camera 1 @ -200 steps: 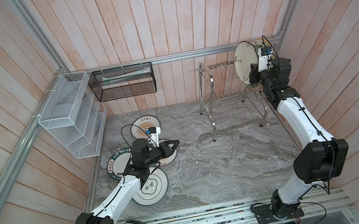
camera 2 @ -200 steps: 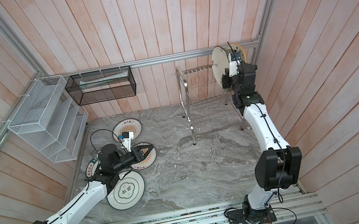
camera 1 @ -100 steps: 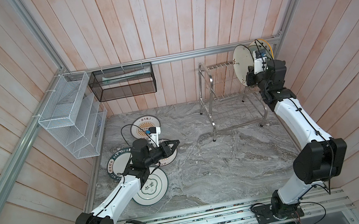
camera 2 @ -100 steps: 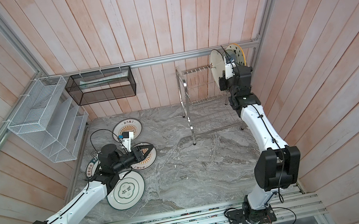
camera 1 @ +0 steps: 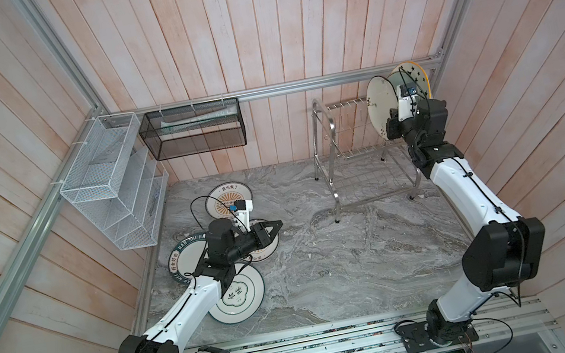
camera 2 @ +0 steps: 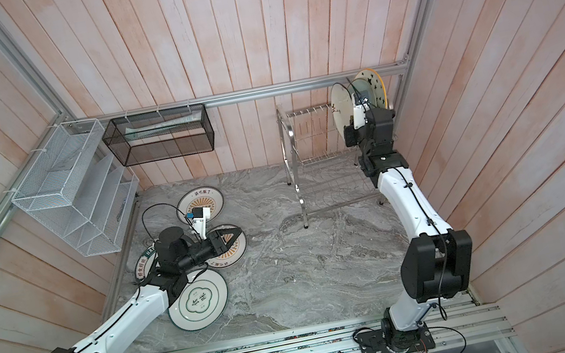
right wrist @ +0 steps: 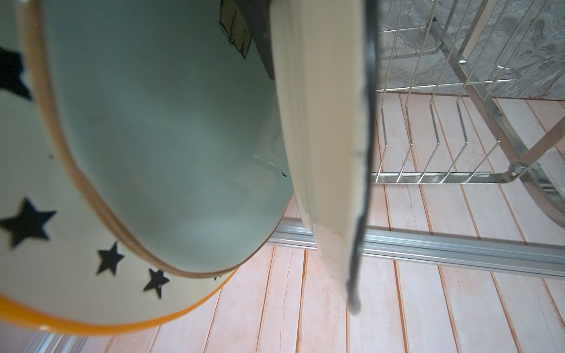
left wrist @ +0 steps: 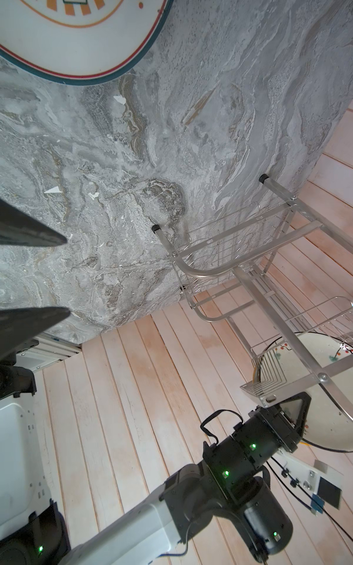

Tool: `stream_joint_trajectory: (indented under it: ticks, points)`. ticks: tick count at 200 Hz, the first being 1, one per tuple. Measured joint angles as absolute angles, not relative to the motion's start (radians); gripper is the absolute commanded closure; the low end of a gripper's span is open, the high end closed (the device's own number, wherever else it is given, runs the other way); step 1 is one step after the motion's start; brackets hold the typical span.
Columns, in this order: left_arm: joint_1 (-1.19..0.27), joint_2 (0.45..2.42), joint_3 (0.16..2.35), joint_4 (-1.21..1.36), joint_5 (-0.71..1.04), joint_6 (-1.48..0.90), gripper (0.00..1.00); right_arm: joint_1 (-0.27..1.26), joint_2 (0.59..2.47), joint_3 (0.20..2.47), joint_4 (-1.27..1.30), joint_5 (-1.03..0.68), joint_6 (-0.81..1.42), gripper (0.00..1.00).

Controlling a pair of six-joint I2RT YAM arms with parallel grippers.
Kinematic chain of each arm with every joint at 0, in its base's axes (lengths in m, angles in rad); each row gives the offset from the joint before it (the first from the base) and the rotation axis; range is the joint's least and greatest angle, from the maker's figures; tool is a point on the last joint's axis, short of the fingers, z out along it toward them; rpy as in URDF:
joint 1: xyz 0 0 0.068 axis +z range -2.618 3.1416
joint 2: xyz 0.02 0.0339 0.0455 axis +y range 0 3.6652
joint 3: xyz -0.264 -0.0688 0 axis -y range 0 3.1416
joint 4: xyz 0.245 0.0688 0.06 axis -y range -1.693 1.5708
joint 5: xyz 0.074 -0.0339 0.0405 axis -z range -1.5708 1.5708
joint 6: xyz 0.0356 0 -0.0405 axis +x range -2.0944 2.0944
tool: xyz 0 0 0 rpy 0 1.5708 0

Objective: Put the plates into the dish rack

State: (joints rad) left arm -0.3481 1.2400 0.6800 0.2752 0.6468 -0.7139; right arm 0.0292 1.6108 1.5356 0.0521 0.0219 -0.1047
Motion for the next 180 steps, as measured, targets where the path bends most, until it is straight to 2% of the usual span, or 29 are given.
stream_joint_trajectory:
  ticks: [33, 57, 97, 127, 180]
  points:
    - [-0.348, 1.24, 0.68, 0.275, 0.647, -0.714, 0.64, 0.029, 1.611, 1.536, 0.052, 0.022, -0.101, 1.0]
    - [-0.348, 1.24, 0.68, 0.275, 0.647, -0.714, 0.64, 0.029, 1.611, 1.536, 0.051, 0.022, -0.096, 0.87]
    - [-0.348, 1.24, 0.68, 0.275, 0.647, -0.714, 0.63, 0.03, 1.609, 1.538, 0.056, 0.019, -0.079, 0.74]
    - [-0.348, 1.24, 0.68, 0.275, 0.648, -0.714, 0.62, 0.031, 1.59, 1.551, 0.071, 0.018, -0.068, 0.67]
    - [-0.348, 1.24, 0.68, 0.271, 0.65, -0.712, 0.62, 0.031, 1.567, 1.56, 0.09, 0.035, -0.055, 0.62]
